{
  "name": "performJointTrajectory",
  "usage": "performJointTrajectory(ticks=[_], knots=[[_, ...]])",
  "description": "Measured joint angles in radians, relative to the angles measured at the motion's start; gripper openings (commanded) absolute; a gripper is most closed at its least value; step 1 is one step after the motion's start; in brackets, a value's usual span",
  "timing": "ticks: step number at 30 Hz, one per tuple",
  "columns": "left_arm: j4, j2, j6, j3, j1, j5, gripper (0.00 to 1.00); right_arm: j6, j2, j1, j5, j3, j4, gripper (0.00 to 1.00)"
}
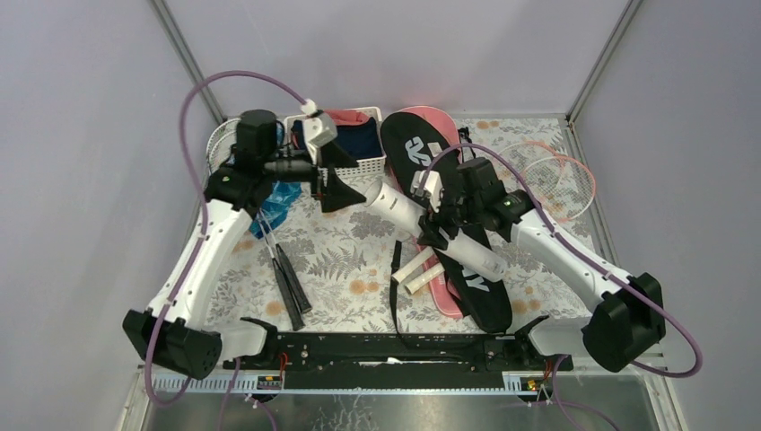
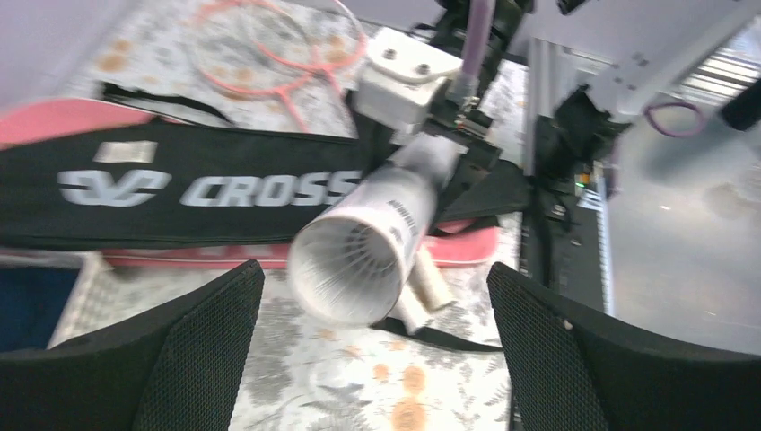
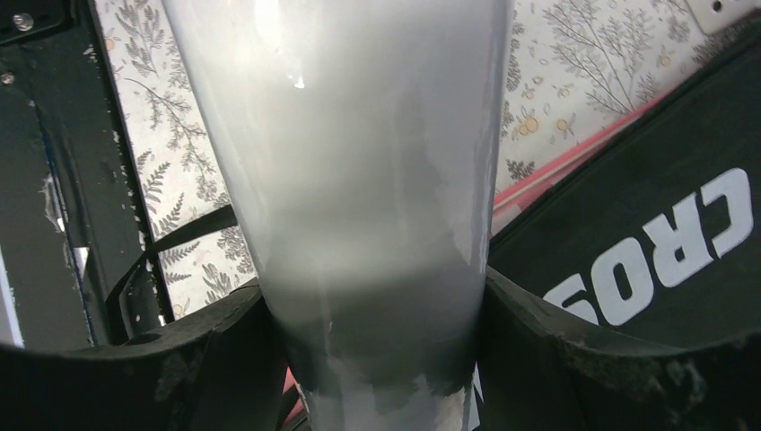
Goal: Pack up the badminton gear
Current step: Place the shuttlecock at the shuttle tube.
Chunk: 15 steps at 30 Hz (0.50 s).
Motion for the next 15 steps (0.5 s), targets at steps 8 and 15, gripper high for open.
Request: performJointTrajectory(ticks=[8, 15], knots=[[-0.101, -0.099, 0.214, 0.034, 0.121, -0.044, 0.97, 0.053, -0.077, -0.074, 0.014, -0.021, 0.021, 0.49], [-0.228, -0.094, 0.488, -0.189, 0.026, -0.194, 0.88, 0.143, -0.090, -0.114, 0.032, 0.023, 0.055, 0.48]])
